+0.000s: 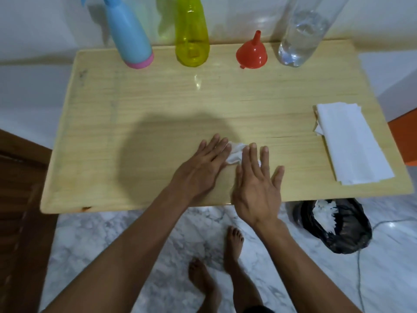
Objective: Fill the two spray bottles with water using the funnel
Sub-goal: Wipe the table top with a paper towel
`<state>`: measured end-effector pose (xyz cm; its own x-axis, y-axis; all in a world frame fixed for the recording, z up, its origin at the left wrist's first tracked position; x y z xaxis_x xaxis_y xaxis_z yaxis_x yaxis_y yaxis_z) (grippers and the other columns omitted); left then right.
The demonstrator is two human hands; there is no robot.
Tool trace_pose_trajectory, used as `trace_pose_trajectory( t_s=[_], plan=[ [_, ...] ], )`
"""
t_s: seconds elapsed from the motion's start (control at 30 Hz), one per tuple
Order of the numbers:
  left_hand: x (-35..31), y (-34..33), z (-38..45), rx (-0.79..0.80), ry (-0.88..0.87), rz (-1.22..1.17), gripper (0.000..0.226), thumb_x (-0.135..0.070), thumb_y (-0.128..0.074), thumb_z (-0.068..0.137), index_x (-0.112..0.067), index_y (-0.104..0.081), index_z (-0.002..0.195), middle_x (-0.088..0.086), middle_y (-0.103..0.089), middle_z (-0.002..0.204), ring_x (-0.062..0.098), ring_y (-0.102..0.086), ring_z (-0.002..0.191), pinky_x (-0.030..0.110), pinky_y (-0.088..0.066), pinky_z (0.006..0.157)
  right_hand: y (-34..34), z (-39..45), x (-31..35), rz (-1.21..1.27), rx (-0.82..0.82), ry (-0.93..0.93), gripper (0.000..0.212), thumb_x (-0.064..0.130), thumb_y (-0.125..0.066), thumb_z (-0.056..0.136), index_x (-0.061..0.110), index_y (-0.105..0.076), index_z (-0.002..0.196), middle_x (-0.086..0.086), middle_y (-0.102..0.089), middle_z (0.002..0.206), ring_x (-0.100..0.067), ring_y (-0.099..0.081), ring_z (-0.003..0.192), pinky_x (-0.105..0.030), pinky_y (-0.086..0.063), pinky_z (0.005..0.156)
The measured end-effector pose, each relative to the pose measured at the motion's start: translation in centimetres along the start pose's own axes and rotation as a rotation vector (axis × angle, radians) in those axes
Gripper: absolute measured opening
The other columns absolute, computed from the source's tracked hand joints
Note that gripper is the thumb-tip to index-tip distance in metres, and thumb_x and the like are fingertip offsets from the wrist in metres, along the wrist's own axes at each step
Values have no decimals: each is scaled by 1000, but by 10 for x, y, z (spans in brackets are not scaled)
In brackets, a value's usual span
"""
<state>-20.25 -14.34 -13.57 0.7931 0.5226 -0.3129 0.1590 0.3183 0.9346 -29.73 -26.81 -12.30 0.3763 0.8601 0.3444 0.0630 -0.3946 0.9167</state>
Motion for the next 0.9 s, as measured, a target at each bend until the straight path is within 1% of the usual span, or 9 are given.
trace_pose_trajectory(
  t_s=[0.07, 0.13, 0.27, 0.4, 0.47, 0.57, 0.67, 0.77, 0.9],
  plan=[
    [16, 12, -16, 60, 14, -11, 56, -5, -21, 91, 14, -48, 135, 30, -47, 143, 52, -40, 134, 60, -29, 108, -9, -4, 21, -1, 9, -3, 62, 20, -27, 108, 19, 0, 163, 8, 11, 170, -17, 26, 153, -55, 13, 121],
    [32, 19, -31, 55, 11, 7, 49, 10, -42, 88, 12, -48, 137, 29, -48, 143, 50, -41, 134, 58, -30, 108, -17, -7, 42, 2, 18, 1, 66, 16, -30, 106, 17, 2, 163, 6, 14, 170, -19, 26, 153, -57, 13, 121],
    [62, 36, -56, 81, 46, 28, 68, 22, -61, 76, 11, -44, 140, 29, -43, 147, 49, -36, 138, 56, -27, 110, -31, -11, 80, -41, 38, 79, 73, 15, -34, 99, 12, 4, 162, -1, 16, 170, -25, 27, 153, -61, 13, 119],
    [93, 53, -86, 152, 112, 5, 62, 13, -57, 86, 9, -38, 144, 27, -36, 152, 47, -27, 142, 59, -26, 114, -43, -10, 115, -53, 64, 132, 78, 16, -37, 97, 12, 5, 162, -2, 15, 170, -27, 24, 154, -61, 12, 119],
    [105, 62, -102, 159, 173, -14, 52, -9, -43, 97, 8, -36, 146, 24, -32, 154, 40, -20, 145, 53, -22, 117, -48, -10, 133, -45, 69, 177, 74, 16, -35, 99, 13, 5, 162, 0, 14, 171, -25, 23, 155, -60, 11, 120],
    [117, 72, -128, 154, 277, -40, 61, -31, -22, 100, 3, -31, 149, 19, -27, 158, 28, -11, 147, 41, -12, 119, -55, -10, 153, -60, 76, 265, 73, 15, -33, 101, 14, 6, 162, 1, 13, 171, -24, 22, 155, -59, 12, 120],
    [120, 78, -157, 120, 372, -40, 61, -36, -19, 102, -3, -28, 153, 12, -24, 161, 24, -12, 151, 36, -10, 123, -62, -11, 166, -78, 75, 378, 68, 18, -33, 103, 16, 1, 162, 2, 7, 171, -23, 18, 156, -59, 12, 120],
    [113, 77, -178, 70, 412, -9, 58, -31, -23, 103, 1, -35, 150, 18, -31, 158, 32, -20, 149, 46, -18, 122, -66, -9, 164, -89, 92, 489, 61, 22, -30, 107, 17, -5, 163, 4, 1, 171, -21, 13, 157, -58, 10, 121],
    [93, 69, -194, -29, 491, 9, 52, -24, -29, 103, 4, -43, 145, 22, -39, 153, 38, -29, 145, 51, -23, 118, -68, -5, 146, -148, 80, 662, 64, 25, -44, 104, 16, -18, 162, 2, -11, 171, -23, 1, 158, -62, 1, 121]
  ],
)
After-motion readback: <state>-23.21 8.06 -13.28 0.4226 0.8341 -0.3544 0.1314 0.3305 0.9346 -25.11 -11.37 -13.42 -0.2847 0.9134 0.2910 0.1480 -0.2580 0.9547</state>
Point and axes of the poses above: each hand's wrist, its own z-axis towards the middle knuckle, its own y-axis out of the back of the hand, x = y × z, the point moved 1 cm from there along z, towards the middle knuckle
